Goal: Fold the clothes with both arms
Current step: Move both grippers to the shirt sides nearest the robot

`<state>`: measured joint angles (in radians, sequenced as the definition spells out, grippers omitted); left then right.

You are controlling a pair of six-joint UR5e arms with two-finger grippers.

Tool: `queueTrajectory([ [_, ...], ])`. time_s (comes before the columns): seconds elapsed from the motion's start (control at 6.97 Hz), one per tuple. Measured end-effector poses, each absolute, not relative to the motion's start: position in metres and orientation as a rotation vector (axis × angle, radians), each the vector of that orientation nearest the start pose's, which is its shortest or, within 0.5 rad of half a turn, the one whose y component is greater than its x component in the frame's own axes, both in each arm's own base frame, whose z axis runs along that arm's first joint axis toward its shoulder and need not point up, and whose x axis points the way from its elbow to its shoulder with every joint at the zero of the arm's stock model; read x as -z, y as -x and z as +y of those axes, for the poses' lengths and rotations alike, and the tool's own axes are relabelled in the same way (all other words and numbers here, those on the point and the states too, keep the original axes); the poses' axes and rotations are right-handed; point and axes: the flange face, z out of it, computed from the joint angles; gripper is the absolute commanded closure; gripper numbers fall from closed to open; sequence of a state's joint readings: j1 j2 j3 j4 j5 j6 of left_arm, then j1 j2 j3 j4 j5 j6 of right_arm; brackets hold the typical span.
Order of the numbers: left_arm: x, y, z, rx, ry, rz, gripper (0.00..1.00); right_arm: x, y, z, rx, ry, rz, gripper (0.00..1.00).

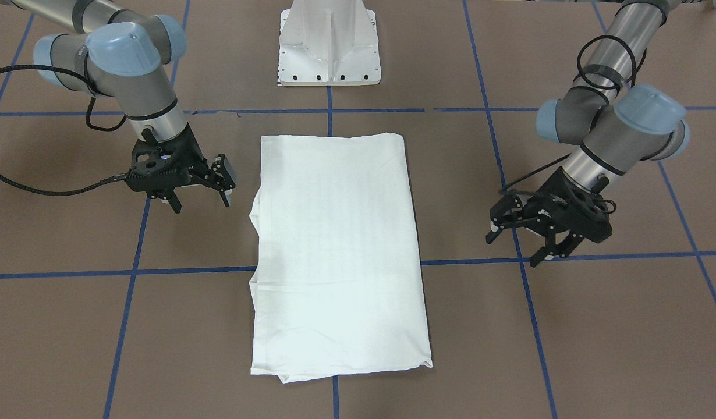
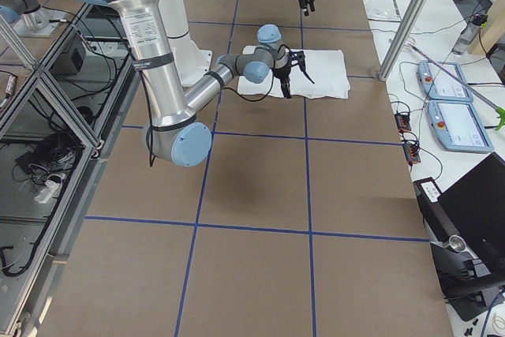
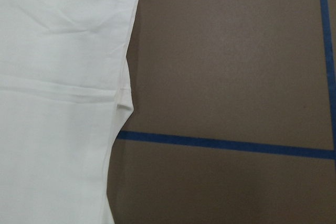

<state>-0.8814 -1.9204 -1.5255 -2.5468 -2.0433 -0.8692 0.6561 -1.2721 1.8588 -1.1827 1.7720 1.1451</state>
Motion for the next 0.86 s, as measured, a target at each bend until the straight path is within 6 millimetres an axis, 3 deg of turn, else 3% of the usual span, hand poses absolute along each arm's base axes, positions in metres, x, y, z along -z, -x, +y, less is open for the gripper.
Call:
queueTrajectory([
  [0.29, -0.341, -0.357, -0.446, -0.113, -0.472, 1.318, 0.0, -0.345, 0.378, -0.384, -0.206, -0.302, -1.055, 0.0],
  [0.57, -0.327, -0.396, -0.364, -0.064, -0.368, 1.382, 0.0, -0.348, 0.391, -0.315, -0.3, -0.315, -1.076, 0.0],
  [0.86, -0.335, -0.45, -0.312, -0.002, -0.311, 1.371, 0.0, -0.346, 0.404, -0.291, -0.329, -0.336, -1.082, 0.0],
])
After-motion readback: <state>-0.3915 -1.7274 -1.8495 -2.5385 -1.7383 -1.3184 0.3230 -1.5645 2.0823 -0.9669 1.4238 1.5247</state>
